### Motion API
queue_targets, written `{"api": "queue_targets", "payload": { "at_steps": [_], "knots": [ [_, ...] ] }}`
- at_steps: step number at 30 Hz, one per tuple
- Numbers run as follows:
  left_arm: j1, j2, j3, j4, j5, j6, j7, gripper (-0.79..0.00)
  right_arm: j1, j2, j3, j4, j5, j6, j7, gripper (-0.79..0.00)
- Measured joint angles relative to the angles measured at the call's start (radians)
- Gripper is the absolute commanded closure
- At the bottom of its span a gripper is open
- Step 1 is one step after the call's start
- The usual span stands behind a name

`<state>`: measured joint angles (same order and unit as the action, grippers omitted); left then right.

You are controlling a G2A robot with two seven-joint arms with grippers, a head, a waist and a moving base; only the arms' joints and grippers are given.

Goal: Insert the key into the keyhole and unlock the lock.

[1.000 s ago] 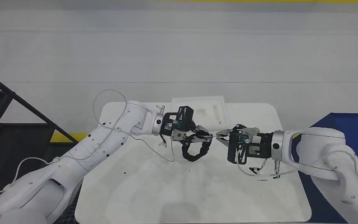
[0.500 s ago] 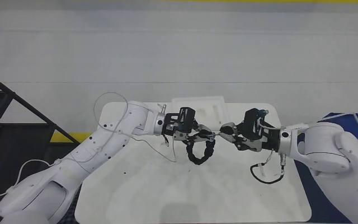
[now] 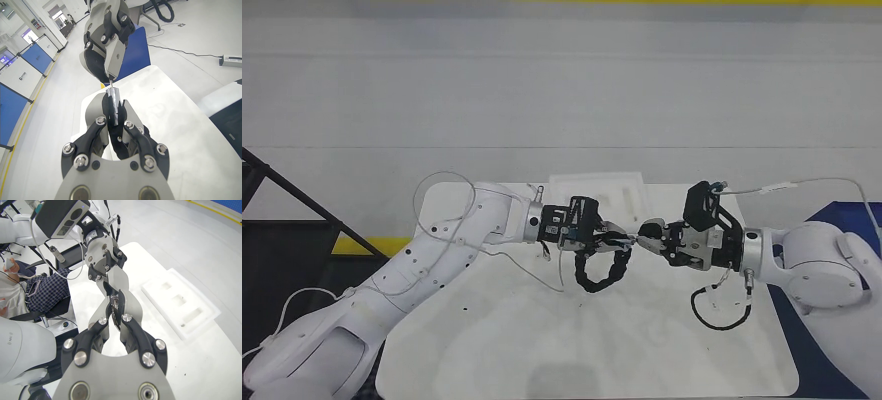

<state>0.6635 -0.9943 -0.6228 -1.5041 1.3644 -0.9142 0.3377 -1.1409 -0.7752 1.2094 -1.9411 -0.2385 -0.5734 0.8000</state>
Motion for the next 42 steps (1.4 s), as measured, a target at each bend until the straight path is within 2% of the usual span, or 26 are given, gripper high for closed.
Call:
{"api": "queue_targets", "payload": {
  "at_steps": [14, 15, 16, 17, 18, 25, 31, 42],
  "knots": [
    [0.055, 0.005, -0.057, -0.067, 0.100, 0.061, -0.005, 0.000, 0.015, -0.007, -0.013, 0.033, 0.065, 0.020, 0.034, 0.000],
    [0.060, 0.006, -0.061, -0.070, 0.106, 0.063, -0.003, 0.000, 0.016, -0.007, -0.013, 0.034, 0.067, 0.020, 0.035, -0.203],
    [0.065, 0.007, -0.065, -0.073, 0.110, 0.065, -0.002, 0.000, 0.017, -0.008, -0.013, 0.034, 0.068, 0.020, 0.036, -0.329],
    [0.071, 0.008, -0.071, -0.075, 0.114, 0.066, 0.000, 0.000, 0.019, -0.008, -0.013, 0.034, 0.069, 0.018, 0.036, -0.511],
    [0.076, 0.009, -0.075, -0.075, 0.115, 0.067, 0.000, 0.000, 0.021, -0.009, -0.012, 0.033, 0.069, 0.016, 0.036, -0.785],
    [0.108, 0.011, -0.106, -0.068, 0.099, 0.070, 0.019, 0.000, 0.014, -0.007, 0.018, 0.027, 0.049, -0.033, 0.008, -0.785],
    [0.122, 0.011, -0.125, -0.054, 0.085, 0.051, 0.041, 0.000, -0.035, 0.001, 0.083, 0.025, -0.003, -0.108, -0.046, -0.785],
    [0.154, 0.012, -0.130, -0.021, 0.115, 0.002, -0.119, 0.000, -0.127, 0.012, 0.175, -0.012, -0.089, -0.177, -0.100, -0.785]
  ]
}}
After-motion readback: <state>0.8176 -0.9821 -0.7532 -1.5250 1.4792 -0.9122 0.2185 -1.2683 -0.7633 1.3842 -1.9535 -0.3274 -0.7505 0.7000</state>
